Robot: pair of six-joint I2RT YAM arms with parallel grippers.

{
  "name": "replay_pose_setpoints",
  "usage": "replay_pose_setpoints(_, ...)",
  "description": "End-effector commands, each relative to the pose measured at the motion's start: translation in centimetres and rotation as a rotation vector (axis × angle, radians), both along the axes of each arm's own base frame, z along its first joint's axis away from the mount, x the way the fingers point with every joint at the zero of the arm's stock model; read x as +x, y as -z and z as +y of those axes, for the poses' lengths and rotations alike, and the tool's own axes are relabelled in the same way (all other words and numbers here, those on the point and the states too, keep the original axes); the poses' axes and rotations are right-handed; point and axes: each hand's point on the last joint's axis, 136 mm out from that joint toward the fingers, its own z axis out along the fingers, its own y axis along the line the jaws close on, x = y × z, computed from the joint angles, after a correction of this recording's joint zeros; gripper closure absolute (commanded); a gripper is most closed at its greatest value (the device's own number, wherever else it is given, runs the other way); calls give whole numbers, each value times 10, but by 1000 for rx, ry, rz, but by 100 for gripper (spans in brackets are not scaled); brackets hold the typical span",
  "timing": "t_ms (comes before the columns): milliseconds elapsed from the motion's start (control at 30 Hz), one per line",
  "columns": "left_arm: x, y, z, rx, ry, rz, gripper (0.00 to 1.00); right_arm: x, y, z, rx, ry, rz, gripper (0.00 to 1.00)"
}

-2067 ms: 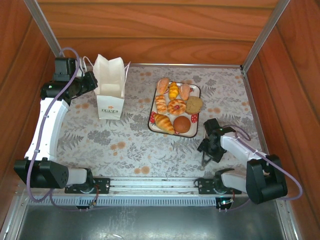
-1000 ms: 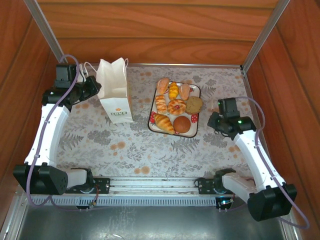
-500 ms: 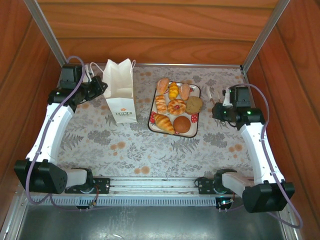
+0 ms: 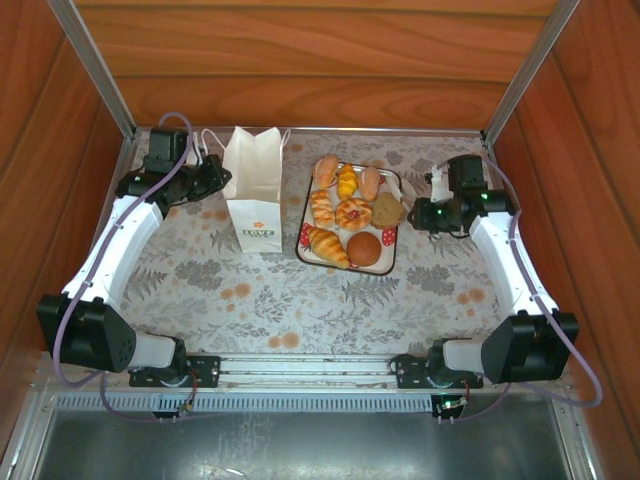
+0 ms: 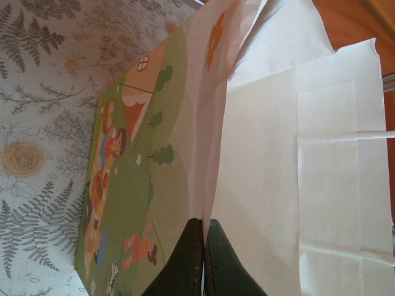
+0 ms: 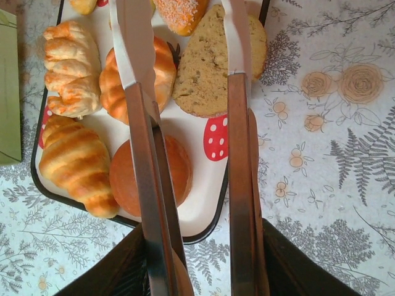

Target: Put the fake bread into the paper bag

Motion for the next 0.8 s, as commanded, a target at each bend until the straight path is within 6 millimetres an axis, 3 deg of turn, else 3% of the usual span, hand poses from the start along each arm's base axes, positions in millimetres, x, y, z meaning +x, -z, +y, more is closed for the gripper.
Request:
replay_pose_setpoints(0,4,6,-1,8,-7,3,100,20,-8,9,22,-38,-37,57)
replay_pose_setpoints(233,9,17,-2,17,-3,27,95,54,6,21,16,-59,3,56)
replay_pose_setpoints(467,9,7,3,38,-22,-8,71,78,12,31,29,-54,26,55)
replay_pose_setpoints(533,8,0,6,47,-28,-30,61,84,23,32,30,-46,54,54)
replay_pose_setpoints(767,-1,-15,13,69,-39,-88,40,88,35,35,41,-41,95,50)
